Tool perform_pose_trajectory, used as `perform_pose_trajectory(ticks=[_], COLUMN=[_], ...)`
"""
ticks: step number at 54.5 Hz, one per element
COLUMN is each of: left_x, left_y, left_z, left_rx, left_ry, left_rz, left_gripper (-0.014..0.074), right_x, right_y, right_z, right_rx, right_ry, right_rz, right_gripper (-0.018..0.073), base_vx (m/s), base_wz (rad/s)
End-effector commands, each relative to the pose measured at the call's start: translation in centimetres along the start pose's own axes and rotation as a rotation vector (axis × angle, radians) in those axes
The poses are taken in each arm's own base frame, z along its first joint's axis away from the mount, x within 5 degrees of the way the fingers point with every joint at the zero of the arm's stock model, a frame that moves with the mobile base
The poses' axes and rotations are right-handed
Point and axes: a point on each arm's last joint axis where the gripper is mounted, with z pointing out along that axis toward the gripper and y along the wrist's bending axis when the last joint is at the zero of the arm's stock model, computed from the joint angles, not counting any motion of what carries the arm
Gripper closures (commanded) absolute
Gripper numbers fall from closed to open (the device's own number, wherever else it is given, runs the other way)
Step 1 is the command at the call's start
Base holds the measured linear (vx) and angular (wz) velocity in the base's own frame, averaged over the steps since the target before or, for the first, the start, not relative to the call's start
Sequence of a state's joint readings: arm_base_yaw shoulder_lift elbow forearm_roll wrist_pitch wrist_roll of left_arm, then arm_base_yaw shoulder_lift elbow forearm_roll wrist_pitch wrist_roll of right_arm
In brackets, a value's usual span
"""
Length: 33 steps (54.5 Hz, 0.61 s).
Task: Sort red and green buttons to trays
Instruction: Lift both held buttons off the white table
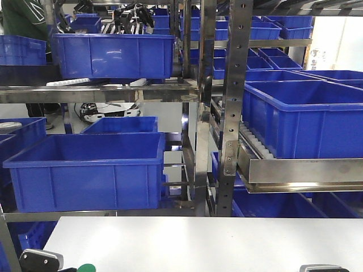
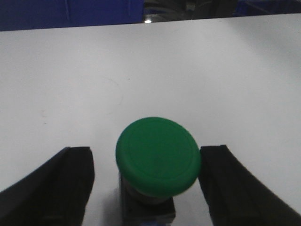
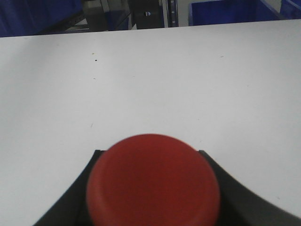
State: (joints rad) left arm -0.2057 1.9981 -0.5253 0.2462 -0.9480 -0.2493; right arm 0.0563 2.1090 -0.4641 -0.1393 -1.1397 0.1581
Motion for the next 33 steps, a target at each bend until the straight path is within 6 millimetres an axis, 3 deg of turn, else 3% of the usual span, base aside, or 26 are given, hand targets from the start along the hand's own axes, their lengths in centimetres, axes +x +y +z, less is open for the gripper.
perform_pose_trajectory(ticks=[1, 7, 16, 26, 33], left_x=[-1.9, -1.2, -1.1, -1.6, -3.3], left_y=[-0.3, 0.0, 0.2, -0.7, -1.5], left_z=[0.3, 0.7, 0.7, 0.3, -1.7], left_rx=[0.034, 0.02, 0.01, 0.082, 0.108], left_ry=[-0.194, -0.227, -0.24, -0.231, -0.24], left_rz=[-0.016, -0.038, -0.045, -0.006, 0.032], left_gripper=[0.0048, 0.0199, 0.0604, 0.0601, 0.0599], right_x=[-3.1, -3.1, -3.1, -3.5, -5.0], right_y=[0.2, 0.2, 0.2, 0.6, 1.0], right_z=[-0.2, -0.2, -0.3, -1.0, -3.2], right_rx=[-0.03, -0.031, -0.034, -0.058, -0.06], right_ry=[-0.245, -0.246, -0.245, -0.254, -0.301], right_rz=[-0.005, -0.005, -0.006, -0.017, -0.028], right_gripper=[0.0567, 0.0567, 0.0567, 0.0567, 0.0567], base_vx=[0.0, 0.0, 0.0, 0.0, 0.0], base_wz=[0.0, 0.0, 0.0, 0.0, 0.0])
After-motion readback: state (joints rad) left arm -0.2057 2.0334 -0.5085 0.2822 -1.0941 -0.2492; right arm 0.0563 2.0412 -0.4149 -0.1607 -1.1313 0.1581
